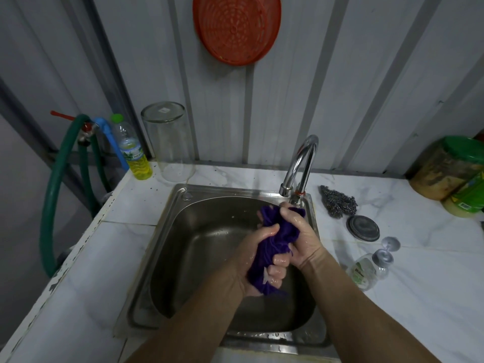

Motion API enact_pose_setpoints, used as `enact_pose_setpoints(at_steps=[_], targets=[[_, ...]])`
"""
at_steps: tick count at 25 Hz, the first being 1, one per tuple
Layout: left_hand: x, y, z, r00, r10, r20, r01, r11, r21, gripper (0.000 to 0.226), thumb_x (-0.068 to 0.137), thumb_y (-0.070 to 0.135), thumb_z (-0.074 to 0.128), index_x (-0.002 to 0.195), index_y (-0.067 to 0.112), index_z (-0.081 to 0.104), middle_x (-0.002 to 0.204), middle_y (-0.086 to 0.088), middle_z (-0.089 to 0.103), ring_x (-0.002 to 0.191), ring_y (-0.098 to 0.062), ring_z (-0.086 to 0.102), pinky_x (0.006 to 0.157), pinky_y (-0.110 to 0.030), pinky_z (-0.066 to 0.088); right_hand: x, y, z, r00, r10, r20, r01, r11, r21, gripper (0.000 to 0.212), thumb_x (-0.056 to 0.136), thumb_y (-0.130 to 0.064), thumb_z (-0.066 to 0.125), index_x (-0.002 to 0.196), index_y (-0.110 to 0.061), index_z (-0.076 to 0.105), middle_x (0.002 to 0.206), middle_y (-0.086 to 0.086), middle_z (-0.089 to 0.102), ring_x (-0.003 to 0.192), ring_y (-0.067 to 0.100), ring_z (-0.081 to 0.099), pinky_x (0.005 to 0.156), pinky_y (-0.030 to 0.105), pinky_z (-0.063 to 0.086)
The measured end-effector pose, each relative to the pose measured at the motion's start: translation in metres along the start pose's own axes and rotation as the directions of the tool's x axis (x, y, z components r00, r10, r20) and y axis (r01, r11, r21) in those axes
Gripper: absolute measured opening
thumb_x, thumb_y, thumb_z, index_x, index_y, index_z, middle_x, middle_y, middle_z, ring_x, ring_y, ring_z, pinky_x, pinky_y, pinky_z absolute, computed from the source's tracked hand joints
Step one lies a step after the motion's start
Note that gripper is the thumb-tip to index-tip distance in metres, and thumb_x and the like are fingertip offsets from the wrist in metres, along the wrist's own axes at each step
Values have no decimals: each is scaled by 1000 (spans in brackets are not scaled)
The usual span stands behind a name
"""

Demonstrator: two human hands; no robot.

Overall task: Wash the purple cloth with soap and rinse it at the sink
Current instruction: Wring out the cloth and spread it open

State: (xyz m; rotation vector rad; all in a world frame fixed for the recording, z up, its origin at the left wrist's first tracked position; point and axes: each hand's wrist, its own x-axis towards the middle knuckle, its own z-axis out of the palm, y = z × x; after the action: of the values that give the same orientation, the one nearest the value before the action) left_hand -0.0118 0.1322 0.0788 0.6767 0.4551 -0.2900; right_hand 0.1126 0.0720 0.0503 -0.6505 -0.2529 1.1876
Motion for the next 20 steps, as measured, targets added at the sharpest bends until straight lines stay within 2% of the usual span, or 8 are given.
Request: enact_pose_setpoints(at_steps=[2,5,8,11,13,15,16,20], targets=[[1,2,0,992,-55,-110,70,988,137,51,89,65,56,74,17,61,50,5,48,35,-6,42,35,-18,31,3,-12,6,998,8,-65,-22,976,-215,23,72,-11,84,78,-17,62,75,10,64,68,21,66,67,38,59],[4,6,1,946,-84,-312,227,860,456,42,90,57,60,73,20,53,49,5,44,37,-8,37,37,-19,28,6,-18,19,981,-57,-186,-58,826,-560,4,93,-16,69,95,-14,70,69,2,65,59,18,58,60,37,52],[15,9,4,878,89,-471,287,688,666,30,88,37,61,67,17,53,51,0,50,44,-14,45,46,-24,34,6,-16,36,954,-145,-262,-93,691,-717,19,96,-26,66,89,-9,70,69,2,69,49,18,55,52,34,50],[23,9,7,837,301,-457,265,507,820,18,88,29,63,96,15,70,92,-11,72,89,-27,68,80,-34,49,9,-10,44,899,-265,-349,-183,497,-848,39,94,-41,66,67,-13,62,55,3,61,41,17,53,43,28,45],[27,8,8,840,348,-416,302,338,891,32,96,27,58,123,11,67,109,-13,69,116,-30,62,91,-30,46,12,-5,47,866,-327,-379,-218,436,-873,43,94,-45,64,63,-16,58,55,2,60,47,18,55,50,27,44],[30,8,4,843,374,-386,324,219,920,39,99,31,55,132,10,63,89,-3,62,113,-25,62,79,-17,44,13,-3,48,836,-384,-392,-251,369,-895,44,96,-42,60,61,-17,53,56,1,59,53,17,55,53,25,39],[30,7,1,833,400,-382,334,187,924,40,98,34,57,131,11,64,86,1,61,105,-22,63,77,-20,48,13,-3,49,818,-407,-407,-275,345,-897,44,97,-41,58,61,-16,54,56,0,59,55,16,55,52,24,37],[25,-4,-1,761,570,-308,356,29,934,37,96,37,57,122,13,69,119,-9,73,110,-27,68,91,-37,53,14,-1,47,780,-418,-467,-344,337,-876,39,97,-39,54,70,-13,64,66,4,64,63,18,59,54,23,37]])
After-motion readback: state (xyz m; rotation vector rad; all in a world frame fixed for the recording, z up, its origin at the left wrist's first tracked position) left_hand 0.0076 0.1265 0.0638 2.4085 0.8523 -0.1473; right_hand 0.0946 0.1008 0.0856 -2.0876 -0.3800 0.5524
